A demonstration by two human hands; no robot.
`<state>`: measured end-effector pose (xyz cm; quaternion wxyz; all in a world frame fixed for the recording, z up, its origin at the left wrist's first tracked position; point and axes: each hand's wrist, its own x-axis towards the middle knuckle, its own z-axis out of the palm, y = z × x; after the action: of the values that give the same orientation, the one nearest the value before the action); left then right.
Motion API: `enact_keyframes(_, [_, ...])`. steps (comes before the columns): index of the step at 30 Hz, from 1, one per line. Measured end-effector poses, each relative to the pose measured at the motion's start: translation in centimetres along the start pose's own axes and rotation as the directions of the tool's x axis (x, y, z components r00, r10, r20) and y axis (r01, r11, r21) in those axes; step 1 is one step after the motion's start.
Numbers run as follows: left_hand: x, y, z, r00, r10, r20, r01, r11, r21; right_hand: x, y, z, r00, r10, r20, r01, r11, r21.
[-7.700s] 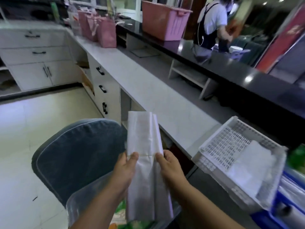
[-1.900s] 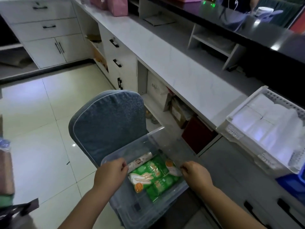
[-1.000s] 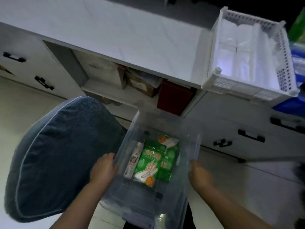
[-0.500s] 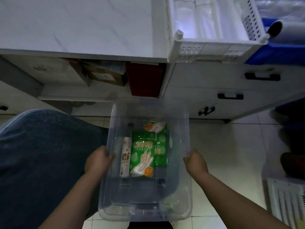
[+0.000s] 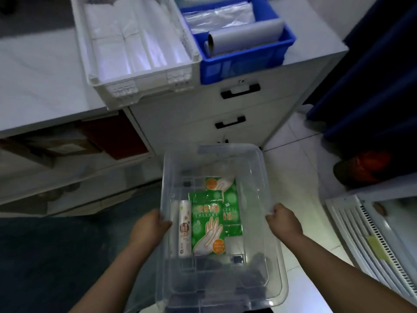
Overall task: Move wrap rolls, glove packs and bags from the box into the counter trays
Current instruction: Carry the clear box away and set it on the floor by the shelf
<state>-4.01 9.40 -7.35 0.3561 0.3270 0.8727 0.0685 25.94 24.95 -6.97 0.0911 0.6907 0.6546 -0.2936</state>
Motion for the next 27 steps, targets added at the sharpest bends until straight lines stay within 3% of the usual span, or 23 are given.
enact_keyframes(9, [-4.6,19.0,6.1,0.988,0.155,-0.028,-0.15,0.98,0.129,4.2,15.5,-12.5,0.998,0.038,-0.047,-0.029,0.985,0.168])
enact_keyframes(15, [-6.1,31.8,9.2,0.961,0.271,-0.048,-0.266,0.961,0.079,6.5,23.5,-21.8,0.974,0.103,-0.201,-0.054,0.97,0.238])
enact_keyframes(27, [-1.4,51.9,9.1,0.876,0.481,-0.033,-0.478,0.875,0.071,14.2,28.6,-33.9,0.833,0.289,-0.472,-0.049,0.888,0.457])
